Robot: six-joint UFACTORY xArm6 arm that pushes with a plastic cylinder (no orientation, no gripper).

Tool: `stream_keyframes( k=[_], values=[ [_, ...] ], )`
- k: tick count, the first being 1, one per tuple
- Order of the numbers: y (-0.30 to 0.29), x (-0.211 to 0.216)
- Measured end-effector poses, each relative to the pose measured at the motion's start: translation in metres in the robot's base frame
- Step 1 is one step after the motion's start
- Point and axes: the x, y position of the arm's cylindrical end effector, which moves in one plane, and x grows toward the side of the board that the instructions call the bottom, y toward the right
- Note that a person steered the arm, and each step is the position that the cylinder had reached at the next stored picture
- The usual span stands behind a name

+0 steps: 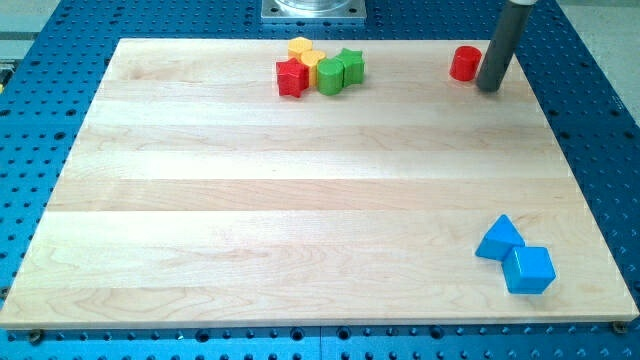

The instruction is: Move your arm to the bottom right of the cube

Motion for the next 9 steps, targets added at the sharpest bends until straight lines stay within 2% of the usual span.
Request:
stream_keyframes(
  k=[1, 2, 3, 4, 5, 7, 8, 9],
  values=[
    [-0.024, 0.0],
    [-0.017, -0.004],
    [-0.011, -0.027],
    [-0.011, -0.027],
    [-0.044, 0.027],
    [-0.168, 0.168],
    [-0.201, 0.261],
    [-0.183, 0.317]
  ],
)
